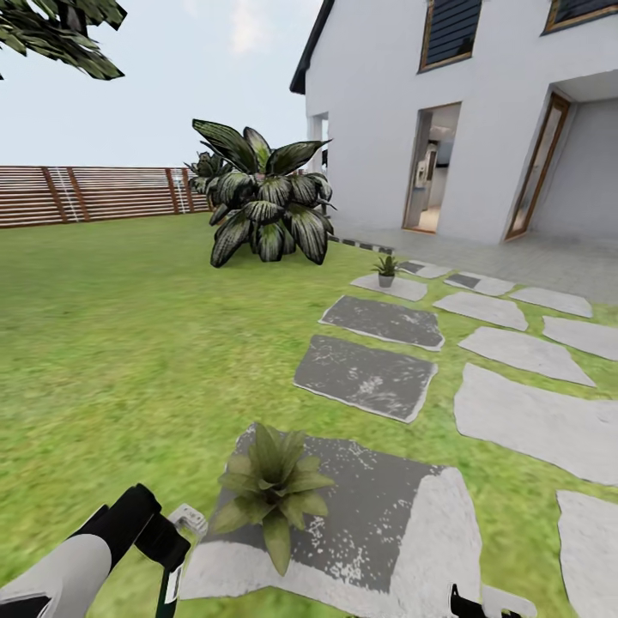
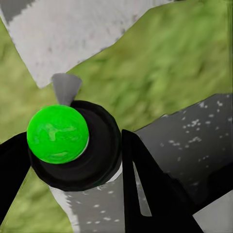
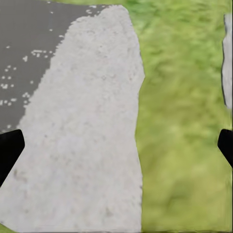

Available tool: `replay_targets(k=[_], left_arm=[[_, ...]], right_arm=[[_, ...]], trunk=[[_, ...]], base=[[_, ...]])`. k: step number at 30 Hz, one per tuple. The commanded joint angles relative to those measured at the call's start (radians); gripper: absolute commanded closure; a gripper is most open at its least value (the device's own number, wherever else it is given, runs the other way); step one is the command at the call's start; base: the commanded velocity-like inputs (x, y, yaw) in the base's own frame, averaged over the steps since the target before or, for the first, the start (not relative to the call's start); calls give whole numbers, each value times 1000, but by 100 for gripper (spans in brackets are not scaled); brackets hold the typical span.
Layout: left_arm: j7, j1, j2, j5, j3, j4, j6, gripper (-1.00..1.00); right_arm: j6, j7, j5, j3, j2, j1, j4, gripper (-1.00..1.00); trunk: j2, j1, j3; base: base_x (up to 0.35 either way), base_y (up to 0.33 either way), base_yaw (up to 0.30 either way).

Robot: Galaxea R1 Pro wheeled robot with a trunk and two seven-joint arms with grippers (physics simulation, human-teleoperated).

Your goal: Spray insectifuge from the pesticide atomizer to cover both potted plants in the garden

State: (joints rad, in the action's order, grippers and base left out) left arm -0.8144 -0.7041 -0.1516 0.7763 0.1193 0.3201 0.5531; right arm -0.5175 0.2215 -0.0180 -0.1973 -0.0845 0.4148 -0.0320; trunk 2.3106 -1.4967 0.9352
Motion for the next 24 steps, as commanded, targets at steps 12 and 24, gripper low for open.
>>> replay_targets(k=[12,24], left_arm=[[-66,1,-29,28,0,-5,4,100],[-169,-6,-67,110,3,0,7,100]], right_arm=[[-3,2,-1,-4,-1,1,1,-100],[-4,-1,-4,-2,-9,1,1,-100]], trunk=[[0,0,1],[0,0,1]], base=[[0,0,-176],[0,0,-1]])
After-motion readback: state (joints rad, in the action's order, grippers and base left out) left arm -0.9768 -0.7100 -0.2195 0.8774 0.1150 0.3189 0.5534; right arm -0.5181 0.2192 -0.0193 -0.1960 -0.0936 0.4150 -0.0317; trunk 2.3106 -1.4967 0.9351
